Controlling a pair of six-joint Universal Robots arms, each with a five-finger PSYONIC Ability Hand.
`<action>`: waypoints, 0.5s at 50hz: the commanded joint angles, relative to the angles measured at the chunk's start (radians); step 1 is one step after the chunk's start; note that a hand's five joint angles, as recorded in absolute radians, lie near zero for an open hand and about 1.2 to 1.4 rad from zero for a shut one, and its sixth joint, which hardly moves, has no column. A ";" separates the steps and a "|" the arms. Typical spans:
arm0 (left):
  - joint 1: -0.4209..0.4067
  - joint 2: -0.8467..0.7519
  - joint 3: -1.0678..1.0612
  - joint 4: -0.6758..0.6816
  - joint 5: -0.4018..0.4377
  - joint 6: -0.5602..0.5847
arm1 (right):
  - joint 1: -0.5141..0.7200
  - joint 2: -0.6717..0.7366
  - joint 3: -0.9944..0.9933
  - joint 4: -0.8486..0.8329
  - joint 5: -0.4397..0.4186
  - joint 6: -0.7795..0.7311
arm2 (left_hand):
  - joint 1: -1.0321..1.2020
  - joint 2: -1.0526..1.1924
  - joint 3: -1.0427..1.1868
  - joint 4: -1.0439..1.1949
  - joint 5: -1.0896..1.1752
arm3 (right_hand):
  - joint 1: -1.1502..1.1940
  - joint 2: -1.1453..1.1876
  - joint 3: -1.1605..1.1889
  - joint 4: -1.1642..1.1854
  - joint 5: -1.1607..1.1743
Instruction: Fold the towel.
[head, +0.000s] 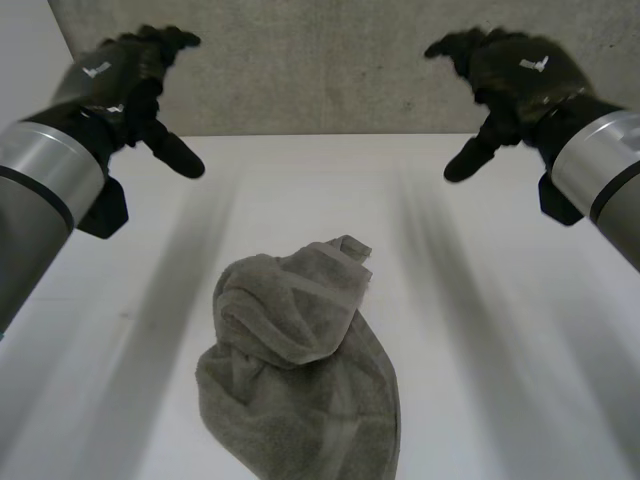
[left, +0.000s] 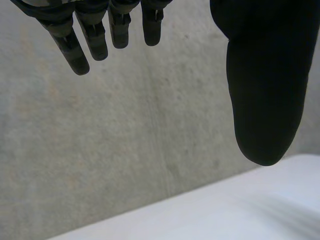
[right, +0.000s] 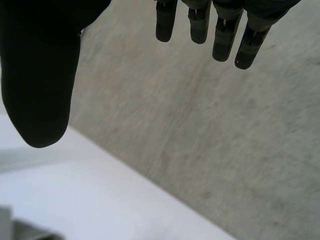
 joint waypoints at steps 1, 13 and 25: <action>0.005 -0.123 -0.007 -0.024 0.086 0.189 | 0.005 0.088 -0.001 0.104 -0.060 -0.120 | 0.037 0.037 0.036 0.034 -0.003 | -0.006 0.005 0.009 -0.004 -0.040; 0.016 -0.234 -0.047 -0.133 0.103 0.406 | 0.161 0.344 -0.003 0.138 -0.071 -0.203 | 0.040 0.040 0.039 0.037 0.000 | -0.006 0.005 0.009 -0.004 -0.040; -0.081 -0.217 -0.165 -0.099 0.275 0.411 | 0.118 0.324 -0.027 0.104 0.133 -0.203 | 0.046 0.046 0.045 0.043 0.006 | -0.006 0.005 0.009 -0.004 -0.040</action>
